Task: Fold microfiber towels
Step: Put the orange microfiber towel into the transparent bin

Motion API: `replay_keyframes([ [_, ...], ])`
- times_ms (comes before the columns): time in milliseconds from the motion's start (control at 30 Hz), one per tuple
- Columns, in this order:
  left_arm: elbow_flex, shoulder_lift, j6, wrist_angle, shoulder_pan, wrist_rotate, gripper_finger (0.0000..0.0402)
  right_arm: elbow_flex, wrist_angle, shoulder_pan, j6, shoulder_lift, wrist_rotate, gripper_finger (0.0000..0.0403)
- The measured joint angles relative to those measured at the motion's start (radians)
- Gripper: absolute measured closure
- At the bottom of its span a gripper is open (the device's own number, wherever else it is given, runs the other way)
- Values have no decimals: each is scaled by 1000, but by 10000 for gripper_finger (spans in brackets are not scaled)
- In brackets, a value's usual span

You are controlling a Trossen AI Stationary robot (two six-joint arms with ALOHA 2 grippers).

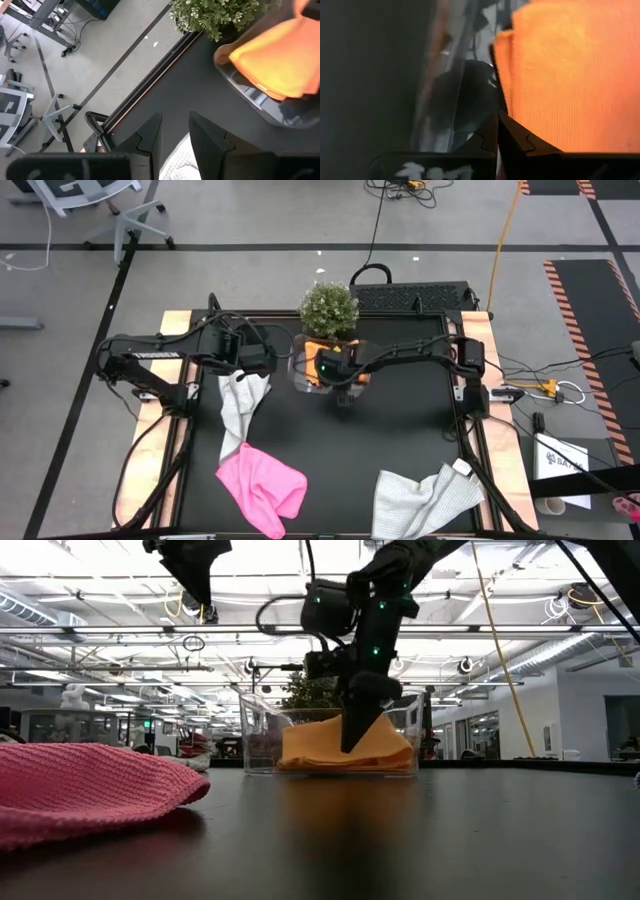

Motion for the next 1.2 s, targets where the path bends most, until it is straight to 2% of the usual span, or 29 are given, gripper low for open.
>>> replay_keyframes([
  [167, 0, 0, -3, 0, -3, 8, 304, 0, -7, 63, -7, 0, 6, 403],
  [367, 0, 0, -3, 1, -21, 10, 304, -1, -15, 73, -56, -13, 100, 403],
  [567, 0, 0, -8, 2, -32, 10, 304, -1, -13, 72, -220, -36, 316, 403],
  [767, 0, 0, -24, 2, -32, 10, 304, 0, -15, 59, -248, -21, 276, 403],
  [900, 0, 0, -29, 6, -32, 10, 304, 0, -20, 55, -180, -25, 267, 403],
  [1033, -1, 1, 19, 39, -26, 10, 304, 14, -8, 72, -100, -131, 268, 403],
  [1200, -32, 10, 162, 238, -8, 69, 304, -4, -11, 52, -23, -269, 267, 403],
])
